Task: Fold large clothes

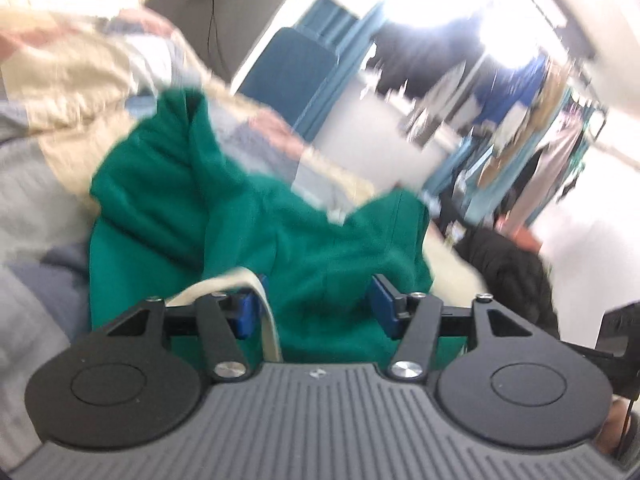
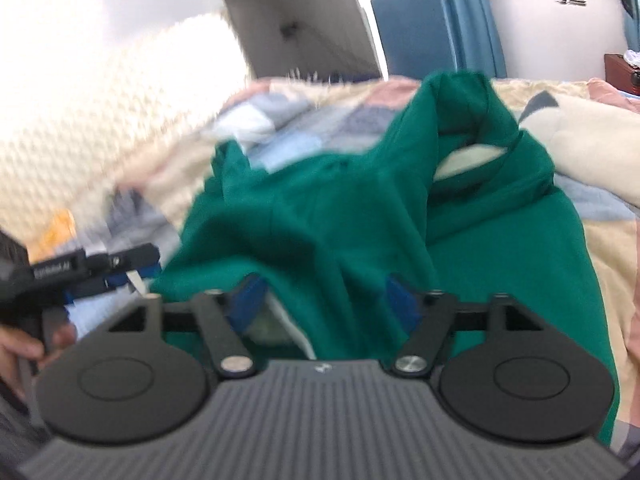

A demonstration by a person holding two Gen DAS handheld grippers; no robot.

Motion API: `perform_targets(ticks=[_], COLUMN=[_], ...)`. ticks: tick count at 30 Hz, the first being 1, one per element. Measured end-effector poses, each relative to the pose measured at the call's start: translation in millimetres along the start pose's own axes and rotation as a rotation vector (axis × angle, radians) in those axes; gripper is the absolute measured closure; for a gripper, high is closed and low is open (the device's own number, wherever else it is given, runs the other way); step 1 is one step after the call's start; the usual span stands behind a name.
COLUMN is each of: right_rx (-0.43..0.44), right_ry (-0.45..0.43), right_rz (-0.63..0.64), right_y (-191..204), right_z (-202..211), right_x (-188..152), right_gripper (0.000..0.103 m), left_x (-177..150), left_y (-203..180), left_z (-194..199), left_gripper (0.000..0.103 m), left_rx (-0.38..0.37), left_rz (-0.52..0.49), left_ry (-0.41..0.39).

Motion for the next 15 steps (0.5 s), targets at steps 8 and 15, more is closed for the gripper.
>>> perform_targets(ticks=[8,15], right_rx=[0.072,0.137], right_ry=[-0.075,-0.013], right_rz=[-0.088,-0.023], right_y=[4,36], right_z=[-25,-71], right_x=[16,6], right_gripper=[0.024,0.038], left_x=[10,19], left_y=[2,8], left_z=[-9,-15], left_gripper=[0.038,0.038], left_rx=[0.014,0.034], left_rz=[-0.016,-0.009], left_ry=[-0.036,-0.099])
Point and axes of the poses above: each gripper's, at about its wrist camera, not at the fingertips, and z roughly against the way its jaws point, y to its left, x to its top, the point moved 9 cm from there along -z, roughly the way its jaws point, and after that the axes turned 1 degree about y, right-handed, at the moved point
